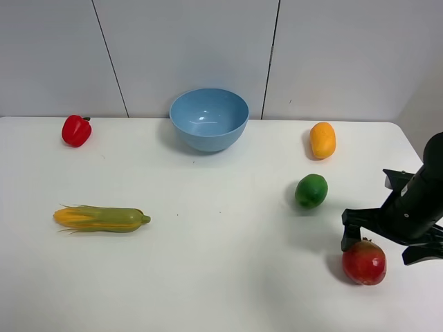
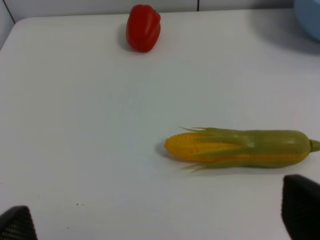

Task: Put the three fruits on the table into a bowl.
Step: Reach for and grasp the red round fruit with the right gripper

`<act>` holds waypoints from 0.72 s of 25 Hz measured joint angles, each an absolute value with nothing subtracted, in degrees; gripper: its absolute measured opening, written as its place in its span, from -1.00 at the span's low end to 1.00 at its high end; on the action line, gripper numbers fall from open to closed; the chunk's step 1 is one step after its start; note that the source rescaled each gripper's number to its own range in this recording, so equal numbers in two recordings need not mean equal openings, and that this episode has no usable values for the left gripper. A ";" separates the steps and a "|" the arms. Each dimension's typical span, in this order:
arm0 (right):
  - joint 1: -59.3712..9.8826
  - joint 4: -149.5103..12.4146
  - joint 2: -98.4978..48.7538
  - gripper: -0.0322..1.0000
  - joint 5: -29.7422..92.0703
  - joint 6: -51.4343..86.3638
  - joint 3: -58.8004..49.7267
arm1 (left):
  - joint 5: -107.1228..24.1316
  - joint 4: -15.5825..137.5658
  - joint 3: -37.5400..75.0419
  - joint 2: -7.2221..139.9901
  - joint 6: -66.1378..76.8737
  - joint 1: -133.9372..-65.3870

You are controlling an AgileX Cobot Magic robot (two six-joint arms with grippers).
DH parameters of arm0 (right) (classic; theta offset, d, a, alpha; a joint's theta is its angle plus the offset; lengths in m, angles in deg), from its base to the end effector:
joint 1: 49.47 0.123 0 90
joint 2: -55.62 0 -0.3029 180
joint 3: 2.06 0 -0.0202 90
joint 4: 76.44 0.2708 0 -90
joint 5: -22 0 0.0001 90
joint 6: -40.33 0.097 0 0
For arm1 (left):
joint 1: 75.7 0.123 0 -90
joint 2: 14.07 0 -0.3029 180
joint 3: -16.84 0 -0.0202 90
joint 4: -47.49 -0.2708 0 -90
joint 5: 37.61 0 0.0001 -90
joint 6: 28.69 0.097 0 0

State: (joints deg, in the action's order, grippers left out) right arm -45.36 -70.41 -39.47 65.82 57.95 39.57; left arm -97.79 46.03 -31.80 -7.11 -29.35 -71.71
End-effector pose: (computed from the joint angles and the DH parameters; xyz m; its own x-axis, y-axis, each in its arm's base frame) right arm 0.2254 0.0233 0.1447 -0.9515 0.3059 0.0334 0.3074 0.9493 0.0650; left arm -0.0015 0.0020 0.2871 -0.4338 -0.0291 -0.9005 -0.0889 0.9960 0.0107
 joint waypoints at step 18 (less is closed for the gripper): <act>-40.40 -68.66 -50.98 -0.43 60.70 57.83 39.44 | -97.79 46.03 -31.80 -7.11 -29.35 -71.71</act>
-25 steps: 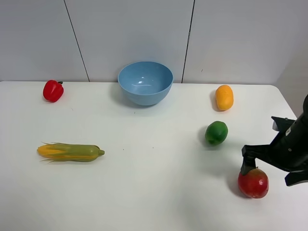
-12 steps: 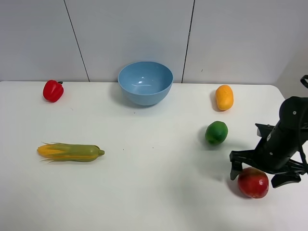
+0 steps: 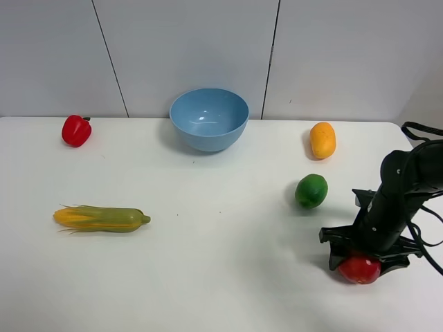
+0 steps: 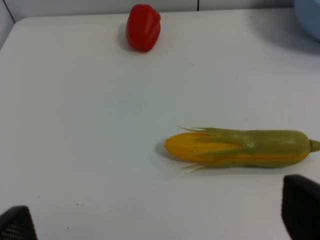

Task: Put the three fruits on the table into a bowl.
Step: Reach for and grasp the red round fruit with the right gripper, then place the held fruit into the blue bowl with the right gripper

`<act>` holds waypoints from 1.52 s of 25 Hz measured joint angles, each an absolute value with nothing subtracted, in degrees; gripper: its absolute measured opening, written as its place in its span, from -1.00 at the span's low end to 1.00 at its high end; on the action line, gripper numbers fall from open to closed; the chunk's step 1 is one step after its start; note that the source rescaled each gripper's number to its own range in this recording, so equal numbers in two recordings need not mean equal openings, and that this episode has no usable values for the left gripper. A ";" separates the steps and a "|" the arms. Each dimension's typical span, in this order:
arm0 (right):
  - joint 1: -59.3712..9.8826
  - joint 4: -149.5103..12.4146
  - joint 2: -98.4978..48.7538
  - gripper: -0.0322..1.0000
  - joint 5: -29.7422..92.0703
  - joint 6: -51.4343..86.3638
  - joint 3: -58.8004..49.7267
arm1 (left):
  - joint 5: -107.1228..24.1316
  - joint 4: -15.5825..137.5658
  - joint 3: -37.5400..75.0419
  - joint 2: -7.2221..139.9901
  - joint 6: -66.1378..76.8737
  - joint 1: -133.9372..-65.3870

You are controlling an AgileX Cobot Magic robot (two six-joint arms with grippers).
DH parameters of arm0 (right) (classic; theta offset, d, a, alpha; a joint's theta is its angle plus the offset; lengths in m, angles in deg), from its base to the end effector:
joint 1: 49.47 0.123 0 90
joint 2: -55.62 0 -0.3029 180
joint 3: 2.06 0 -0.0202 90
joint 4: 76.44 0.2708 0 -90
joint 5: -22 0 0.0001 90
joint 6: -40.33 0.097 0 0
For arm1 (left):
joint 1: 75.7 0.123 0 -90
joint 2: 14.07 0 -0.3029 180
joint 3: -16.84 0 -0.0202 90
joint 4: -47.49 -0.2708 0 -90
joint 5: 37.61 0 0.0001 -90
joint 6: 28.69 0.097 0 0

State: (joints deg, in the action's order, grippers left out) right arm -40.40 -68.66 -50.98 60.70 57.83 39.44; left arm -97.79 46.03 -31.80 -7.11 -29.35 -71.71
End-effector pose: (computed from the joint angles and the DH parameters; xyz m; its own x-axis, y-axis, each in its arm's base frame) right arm 0.2314 0.0453 0.0980 -0.9581 0.2508 0.1381 0.2573 0.9658 0.0315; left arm -0.0015 0.0020 0.2871 -0.4338 -0.0291 -0.9005 -0.0889 0.9960 0.0107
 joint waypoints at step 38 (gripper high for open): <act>-36.41 -66.68 -12.66 -0.43 58.84 45.61 29.42 | -97.79 46.03 -31.80 -7.11 -29.35 -71.71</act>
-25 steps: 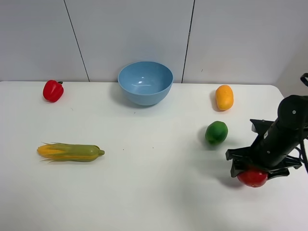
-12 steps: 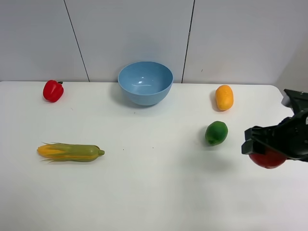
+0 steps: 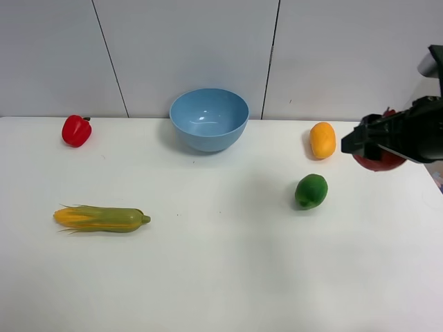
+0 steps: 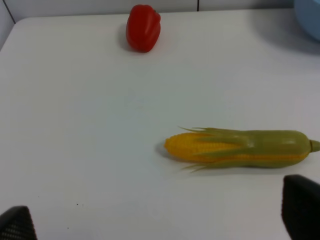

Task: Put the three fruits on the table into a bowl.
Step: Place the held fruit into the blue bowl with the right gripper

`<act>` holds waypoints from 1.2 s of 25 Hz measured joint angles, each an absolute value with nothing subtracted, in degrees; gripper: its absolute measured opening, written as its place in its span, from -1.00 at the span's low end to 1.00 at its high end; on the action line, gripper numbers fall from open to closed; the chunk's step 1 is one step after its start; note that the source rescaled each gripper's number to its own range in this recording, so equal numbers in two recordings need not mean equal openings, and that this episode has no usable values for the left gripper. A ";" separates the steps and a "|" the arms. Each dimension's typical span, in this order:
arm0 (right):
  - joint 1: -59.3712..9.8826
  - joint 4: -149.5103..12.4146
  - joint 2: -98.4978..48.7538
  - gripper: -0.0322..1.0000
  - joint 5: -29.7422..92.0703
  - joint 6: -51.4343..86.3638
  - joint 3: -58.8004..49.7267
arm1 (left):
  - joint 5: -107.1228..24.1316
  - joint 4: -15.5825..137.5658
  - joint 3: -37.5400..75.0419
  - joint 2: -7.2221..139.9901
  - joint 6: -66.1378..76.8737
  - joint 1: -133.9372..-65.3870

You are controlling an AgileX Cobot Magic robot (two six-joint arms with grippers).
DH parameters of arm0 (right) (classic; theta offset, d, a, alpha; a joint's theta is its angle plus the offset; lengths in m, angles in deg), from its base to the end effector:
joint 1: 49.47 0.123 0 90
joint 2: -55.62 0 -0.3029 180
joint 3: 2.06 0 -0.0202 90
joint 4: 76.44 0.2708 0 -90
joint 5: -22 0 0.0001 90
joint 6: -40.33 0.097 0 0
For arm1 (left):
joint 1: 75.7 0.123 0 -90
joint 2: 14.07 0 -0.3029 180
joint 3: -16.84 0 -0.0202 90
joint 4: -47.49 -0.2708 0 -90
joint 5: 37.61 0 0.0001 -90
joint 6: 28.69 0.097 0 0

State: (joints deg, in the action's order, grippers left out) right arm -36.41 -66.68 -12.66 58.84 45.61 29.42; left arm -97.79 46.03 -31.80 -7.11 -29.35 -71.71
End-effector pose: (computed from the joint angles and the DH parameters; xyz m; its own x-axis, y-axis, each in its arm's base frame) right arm 0.2169 0.0604 0.3087 -0.7513 0.0575 -0.6574 -0.1261 0.9653 0.2285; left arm -0.0015 0.0020 0.2871 -0.4338 -0.0291 -0.9005 -0.0889 0.9960 0.0107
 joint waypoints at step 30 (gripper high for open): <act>-19.93 -68.81 -86.99 -0.28 50.84 28.88 -40.90 | -97.79 45.97 -31.80 -7.11 -29.35 -71.71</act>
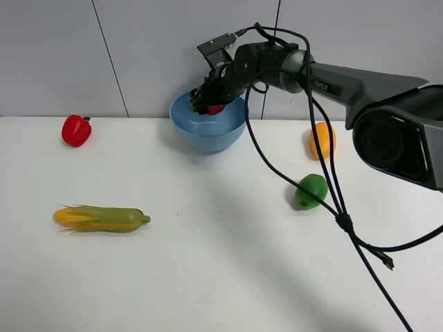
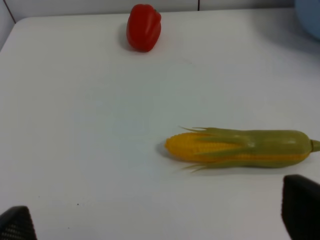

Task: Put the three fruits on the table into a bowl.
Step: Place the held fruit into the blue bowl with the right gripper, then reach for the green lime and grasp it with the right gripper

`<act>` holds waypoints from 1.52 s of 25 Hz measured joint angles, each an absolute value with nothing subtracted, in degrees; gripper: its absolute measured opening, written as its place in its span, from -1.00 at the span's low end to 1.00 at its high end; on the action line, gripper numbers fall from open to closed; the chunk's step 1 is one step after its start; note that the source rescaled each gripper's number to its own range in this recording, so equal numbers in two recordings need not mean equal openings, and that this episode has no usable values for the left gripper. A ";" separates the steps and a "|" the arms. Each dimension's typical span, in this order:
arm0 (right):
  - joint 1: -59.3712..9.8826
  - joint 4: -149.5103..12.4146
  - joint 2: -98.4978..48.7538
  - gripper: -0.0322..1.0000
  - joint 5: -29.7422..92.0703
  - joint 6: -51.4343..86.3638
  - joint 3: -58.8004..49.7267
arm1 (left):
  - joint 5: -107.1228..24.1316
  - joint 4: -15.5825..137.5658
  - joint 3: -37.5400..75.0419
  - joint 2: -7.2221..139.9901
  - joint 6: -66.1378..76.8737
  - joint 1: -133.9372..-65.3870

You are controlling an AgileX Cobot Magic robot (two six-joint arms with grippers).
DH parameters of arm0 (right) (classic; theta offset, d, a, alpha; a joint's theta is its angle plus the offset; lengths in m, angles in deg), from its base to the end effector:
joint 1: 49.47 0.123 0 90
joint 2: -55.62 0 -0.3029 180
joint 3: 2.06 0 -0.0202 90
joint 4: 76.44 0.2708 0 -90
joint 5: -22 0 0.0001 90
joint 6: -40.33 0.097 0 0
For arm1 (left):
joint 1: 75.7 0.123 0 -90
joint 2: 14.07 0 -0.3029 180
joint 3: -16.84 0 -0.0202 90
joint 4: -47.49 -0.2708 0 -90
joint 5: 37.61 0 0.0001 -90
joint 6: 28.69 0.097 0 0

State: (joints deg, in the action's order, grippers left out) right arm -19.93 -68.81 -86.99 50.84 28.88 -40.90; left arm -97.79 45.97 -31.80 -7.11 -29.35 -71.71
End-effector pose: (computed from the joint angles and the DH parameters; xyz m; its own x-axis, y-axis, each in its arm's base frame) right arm 0.5015 0.2913 0.1968 -0.5404 -0.4013 -0.7395 -0.5800 0.8144 -0.0182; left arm -0.0015 0.0021 0.2871 -0.4339 -0.0286 -0.9005 -0.0895 0.9959 0.0115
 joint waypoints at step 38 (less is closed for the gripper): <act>-28.69 -71.45 -34.92 1.00 91.38 39.45 -3.64 | -97.79 45.94 -31.80 -7.11 -29.35 -71.71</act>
State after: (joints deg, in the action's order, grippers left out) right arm -28.69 -71.45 -34.92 91.38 39.45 -3.64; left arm -97.79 45.94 -31.80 -7.11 -29.35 -71.71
